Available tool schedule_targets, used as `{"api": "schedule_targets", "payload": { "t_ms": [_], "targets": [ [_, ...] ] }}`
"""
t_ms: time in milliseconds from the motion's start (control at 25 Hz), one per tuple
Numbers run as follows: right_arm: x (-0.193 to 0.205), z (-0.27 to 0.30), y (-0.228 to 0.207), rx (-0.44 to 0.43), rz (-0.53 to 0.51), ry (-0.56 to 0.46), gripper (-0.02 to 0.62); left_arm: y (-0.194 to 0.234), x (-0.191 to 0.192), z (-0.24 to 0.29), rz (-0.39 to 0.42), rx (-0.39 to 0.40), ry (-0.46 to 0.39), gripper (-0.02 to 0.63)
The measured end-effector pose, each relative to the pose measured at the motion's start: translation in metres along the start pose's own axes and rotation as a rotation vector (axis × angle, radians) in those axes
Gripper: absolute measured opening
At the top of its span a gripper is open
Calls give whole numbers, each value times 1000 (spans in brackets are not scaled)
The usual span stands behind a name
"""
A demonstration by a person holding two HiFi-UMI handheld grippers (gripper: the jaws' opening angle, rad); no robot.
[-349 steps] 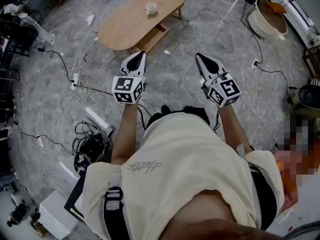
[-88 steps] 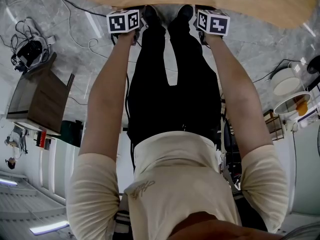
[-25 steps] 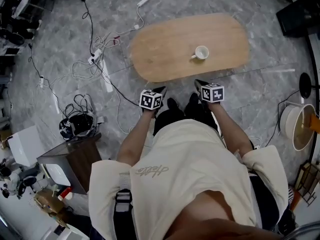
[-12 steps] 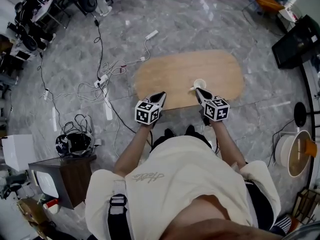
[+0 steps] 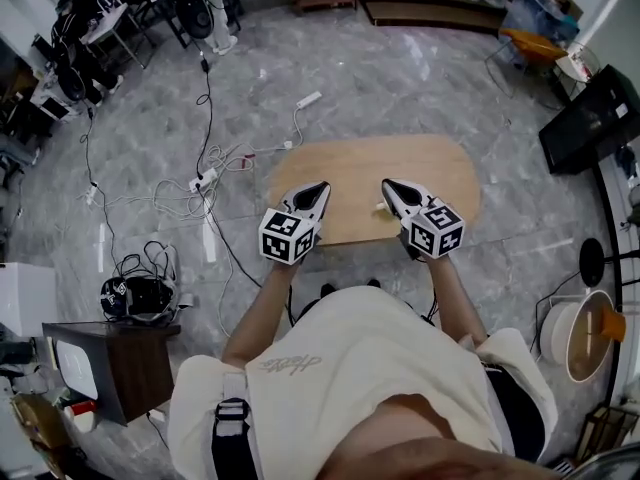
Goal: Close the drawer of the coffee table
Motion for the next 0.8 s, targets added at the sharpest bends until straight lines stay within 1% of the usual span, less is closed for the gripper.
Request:
{"api": "schedule_targets", "payload": {
  "t_ms": [160, 280, 360, 480, 640, 800],
  "targets": [
    [-33, -15, 24, -21, -110, -75, -6, -2, -16, -15, 12, -7, -46, 5],
    [-48, -29, 38, -18, -181, -118, -6, -7, -28, -22, 25, -20, -81, 5],
    [-52, -35, 40, -24, -188, -144, -6, -11, -39, -26, 48, -31, -105, 5],
    [-56, -41, 38, -29, -169, -186, -6, -13, -51, -36, 82, -65, -138, 5],
    [-58, -52, 36, 19, -162, -258, -6, -16, -59, -47, 129, -111, -162, 5],
    [-55, -57, 35, 30, -140, -271, -6, -20, -63, -51, 151, -114, -165, 5]
  ]
}}
Point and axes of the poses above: the fingertips, and each gripper's own axes: z forward along the fingers, y to its left, x out of its underside, the point moved 9 cm from there along -z, backward along the fingers, and after that the axes turned 14 degrees about y, right-handed, at the moved point
